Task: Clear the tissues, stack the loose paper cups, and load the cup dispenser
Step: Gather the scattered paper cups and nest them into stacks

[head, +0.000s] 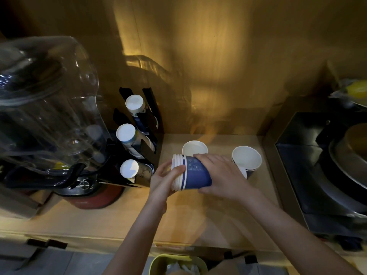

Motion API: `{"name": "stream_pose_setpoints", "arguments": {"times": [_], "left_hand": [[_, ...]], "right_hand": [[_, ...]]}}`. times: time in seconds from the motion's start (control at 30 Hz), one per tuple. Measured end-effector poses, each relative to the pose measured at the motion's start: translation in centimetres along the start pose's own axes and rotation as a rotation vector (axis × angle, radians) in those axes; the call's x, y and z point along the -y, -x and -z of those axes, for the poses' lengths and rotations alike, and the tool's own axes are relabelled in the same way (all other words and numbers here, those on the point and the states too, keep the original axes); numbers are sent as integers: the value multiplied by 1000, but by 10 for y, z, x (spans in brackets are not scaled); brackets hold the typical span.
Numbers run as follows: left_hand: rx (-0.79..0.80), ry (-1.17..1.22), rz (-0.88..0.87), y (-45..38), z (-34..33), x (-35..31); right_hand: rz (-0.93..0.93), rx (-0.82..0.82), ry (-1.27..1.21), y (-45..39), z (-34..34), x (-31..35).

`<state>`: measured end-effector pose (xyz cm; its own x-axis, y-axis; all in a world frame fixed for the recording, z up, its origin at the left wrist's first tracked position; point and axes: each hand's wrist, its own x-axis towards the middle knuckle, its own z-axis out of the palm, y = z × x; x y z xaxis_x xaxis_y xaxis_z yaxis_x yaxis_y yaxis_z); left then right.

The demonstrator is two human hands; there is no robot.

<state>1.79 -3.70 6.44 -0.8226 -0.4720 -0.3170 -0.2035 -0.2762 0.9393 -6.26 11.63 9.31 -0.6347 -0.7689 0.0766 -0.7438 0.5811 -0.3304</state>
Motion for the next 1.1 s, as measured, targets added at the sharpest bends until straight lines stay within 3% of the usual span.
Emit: {"name": "stream_pose_setpoints", "arguments": {"times": [0.4,0.53,0.77,0.83,0.93,1.0,1.1], "left_hand": [[4,-8,4,0,-29,-4],[60,170,156,-5,-27,-1],[69,456,296,-9,-10,-5],[77,526,332,-5,-10,-5],[76,568,338,-3,-12,0],[83,568,322,-3,-16,3],[81,569,316,-4,-21,8]], "right_hand": [[64,-122,1,8,2,-32],[121,-253,184,8,11,-46],[-8,-488,125,23,51,-84],[-145,-631,1,25,61,-91],[-378,-813,-465,30,72,-94],[-397,-878,-754,32,72,-95],[-429,-865,-908,32,60,-97]]}}
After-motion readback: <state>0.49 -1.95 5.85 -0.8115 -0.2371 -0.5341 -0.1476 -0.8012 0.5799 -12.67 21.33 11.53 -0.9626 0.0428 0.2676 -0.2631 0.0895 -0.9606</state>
